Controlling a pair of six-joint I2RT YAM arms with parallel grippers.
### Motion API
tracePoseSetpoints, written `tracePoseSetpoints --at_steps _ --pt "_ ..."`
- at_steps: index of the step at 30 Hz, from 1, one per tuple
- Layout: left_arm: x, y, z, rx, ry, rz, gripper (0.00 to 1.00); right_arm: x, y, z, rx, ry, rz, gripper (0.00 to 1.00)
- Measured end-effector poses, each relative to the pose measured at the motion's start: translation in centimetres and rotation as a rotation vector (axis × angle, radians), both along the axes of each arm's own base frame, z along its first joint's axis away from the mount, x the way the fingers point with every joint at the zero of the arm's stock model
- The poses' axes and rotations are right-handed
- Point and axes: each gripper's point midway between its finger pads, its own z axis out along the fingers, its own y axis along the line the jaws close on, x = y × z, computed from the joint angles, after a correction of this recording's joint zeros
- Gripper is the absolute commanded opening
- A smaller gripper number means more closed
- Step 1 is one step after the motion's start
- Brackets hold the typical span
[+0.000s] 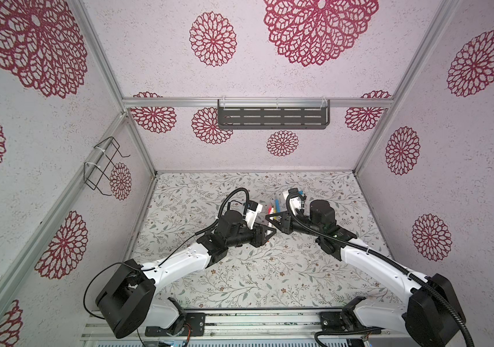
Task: Insert the pens into the pen caps
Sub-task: 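Withdraw the right gripper from the white marker and move it over the red cap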
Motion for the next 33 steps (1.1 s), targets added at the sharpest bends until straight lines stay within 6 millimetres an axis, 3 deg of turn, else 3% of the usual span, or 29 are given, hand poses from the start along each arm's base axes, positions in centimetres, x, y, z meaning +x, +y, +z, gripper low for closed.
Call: tracePoseSetpoints --at_steps 9,13,19,22,28,33 --pt "-0.2 -0.2 0.2 -0.005 -0.006 -0.011 0.06 0.1 -0.1 -0.1 -0.002 0.002 -0.004 0.12" --pt "-0.1 -0.1 0.2 -0.005 -0.009 -0.006 0.02 0.1 -0.1 0.0 -0.001 0.000 -0.007 0.18" --pt "0.5 0.4 0.5 0.009 -0.033 0.044 0.00 0.3 -0.8 0.4 -0.007 -0.008 -0.042 0.52" --pt "1.1 1.0 0.7 0.020 -0.046 0.086 0.00 0.7 -1.6 0.8 -0.025 -0.011 -0.085 0.62" --pt "1.6 2.3 0.4 0.039 -0.063 0.154 0.00 2.9 -5.0 1.8 -0.102 0.008 -0.249 0.64" --pt "1.7 3.3 -1.1 0.067 -0.046 0.181 0.00 5.3 -10.2 -0.5 -0.183 0.101 -0.426 0.64"
